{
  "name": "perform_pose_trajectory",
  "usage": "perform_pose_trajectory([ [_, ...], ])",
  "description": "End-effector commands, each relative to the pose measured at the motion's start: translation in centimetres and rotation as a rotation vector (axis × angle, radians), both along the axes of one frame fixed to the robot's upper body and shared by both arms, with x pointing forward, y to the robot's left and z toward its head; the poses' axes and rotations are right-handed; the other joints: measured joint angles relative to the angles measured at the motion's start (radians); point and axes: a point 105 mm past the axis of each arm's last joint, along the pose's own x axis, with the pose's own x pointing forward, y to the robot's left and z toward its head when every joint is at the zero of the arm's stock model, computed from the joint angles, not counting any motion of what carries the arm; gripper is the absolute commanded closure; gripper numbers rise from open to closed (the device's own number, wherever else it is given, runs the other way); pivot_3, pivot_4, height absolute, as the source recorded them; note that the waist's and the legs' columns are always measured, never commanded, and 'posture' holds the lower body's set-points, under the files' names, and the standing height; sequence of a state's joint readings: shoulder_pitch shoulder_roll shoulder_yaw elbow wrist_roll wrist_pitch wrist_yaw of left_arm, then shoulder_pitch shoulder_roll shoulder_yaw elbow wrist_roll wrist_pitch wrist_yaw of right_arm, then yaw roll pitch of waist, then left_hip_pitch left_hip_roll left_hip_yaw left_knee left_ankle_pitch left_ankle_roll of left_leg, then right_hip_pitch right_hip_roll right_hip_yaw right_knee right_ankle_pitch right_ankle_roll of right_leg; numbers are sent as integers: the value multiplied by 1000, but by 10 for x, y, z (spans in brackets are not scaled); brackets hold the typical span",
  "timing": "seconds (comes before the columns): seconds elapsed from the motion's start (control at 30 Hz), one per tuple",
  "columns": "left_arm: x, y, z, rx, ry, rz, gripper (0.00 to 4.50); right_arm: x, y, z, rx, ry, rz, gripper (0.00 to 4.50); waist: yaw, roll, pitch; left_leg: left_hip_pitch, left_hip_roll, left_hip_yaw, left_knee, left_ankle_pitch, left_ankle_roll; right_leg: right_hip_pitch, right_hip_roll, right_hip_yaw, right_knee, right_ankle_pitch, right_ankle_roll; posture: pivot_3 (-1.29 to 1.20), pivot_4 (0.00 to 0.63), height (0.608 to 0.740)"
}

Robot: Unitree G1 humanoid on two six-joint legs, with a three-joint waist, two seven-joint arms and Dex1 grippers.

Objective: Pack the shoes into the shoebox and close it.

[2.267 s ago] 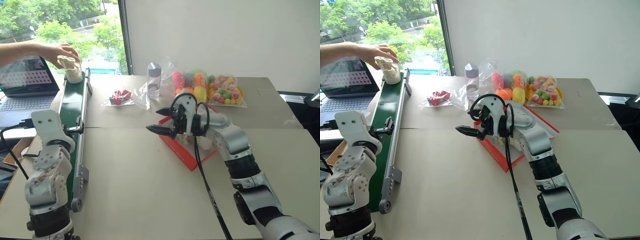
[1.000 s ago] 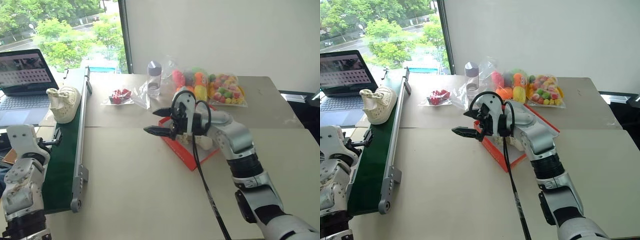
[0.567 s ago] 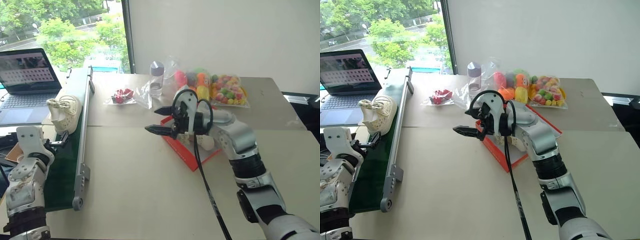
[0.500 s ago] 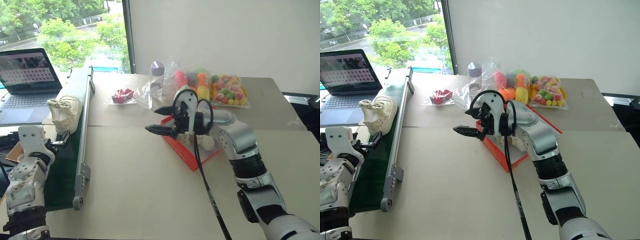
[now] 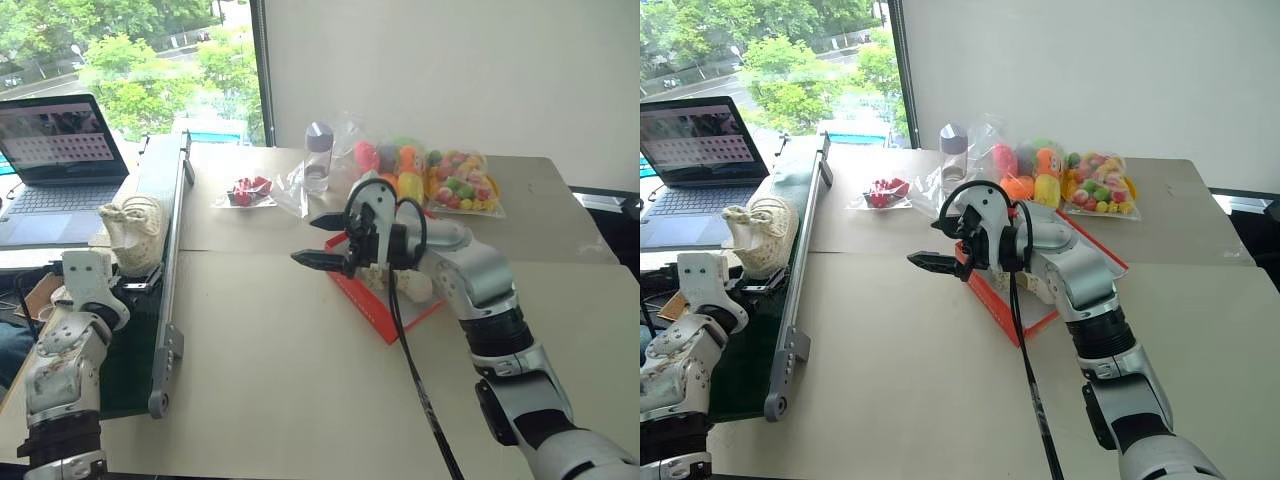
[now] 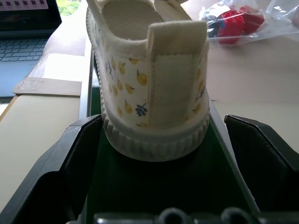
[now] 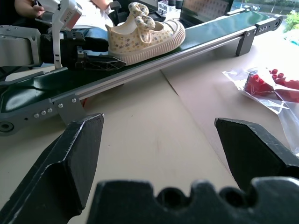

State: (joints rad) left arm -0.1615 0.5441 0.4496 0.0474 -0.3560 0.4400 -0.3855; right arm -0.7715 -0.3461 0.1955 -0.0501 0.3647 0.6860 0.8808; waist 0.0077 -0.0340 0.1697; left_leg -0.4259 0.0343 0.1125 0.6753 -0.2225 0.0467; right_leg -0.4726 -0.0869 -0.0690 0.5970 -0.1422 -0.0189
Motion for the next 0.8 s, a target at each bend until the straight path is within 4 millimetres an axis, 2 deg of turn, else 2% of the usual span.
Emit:
perform_pose_trajectory([
  [0.03,2,-5,13,17,-44,-23,20,-3,2,11,3,-55,11,0,0,0,0,0,0,0,0,0,0,0,0,0,0,0,0,0,150,740],
  [0.27,2,6,5,17,-1,38,20,-2,0,10,-3,-57,3,0,1,0,0,0,0,0,0,0,0,0,0,0,0,0,0,0,150,740],
  [0.43,3,9,3,2,14,55,1275,0,-1,11,-8,-63,-4,0,2,0,0,1,0,0,0,0,0,1,0,0,1,0,0,0,150,740],
  [0.5,3,8,2,0,16,51,1597,0,-1,11,-11,-66,-7,0,3,0,0,1,0,0,1,0,0,1,0,0,2,0,0,0,150,740],
  [0.63,4,4,2,-6,19,37,1931,1,-2,11,-16,-68,-11,0,3,0,0,2,0,0,1,0,-1,1,0,0,3,-2,-2,0,150,740],
  [0.7,6,1,11,-11,-23,29,1984,1,-2,11,-16,-70,-12,0,3,0,0,2,0,0,1,0,-1,1,0,0,3,-2,-3,0,150,740],
  [0.8,10,-8,35,8,-119,6,1984,2,-3,13,-6,-70,-19,0,4,0,0,2,0,0,1,0,-1,1,0,0,3,-2,-3,0,150,740],
])
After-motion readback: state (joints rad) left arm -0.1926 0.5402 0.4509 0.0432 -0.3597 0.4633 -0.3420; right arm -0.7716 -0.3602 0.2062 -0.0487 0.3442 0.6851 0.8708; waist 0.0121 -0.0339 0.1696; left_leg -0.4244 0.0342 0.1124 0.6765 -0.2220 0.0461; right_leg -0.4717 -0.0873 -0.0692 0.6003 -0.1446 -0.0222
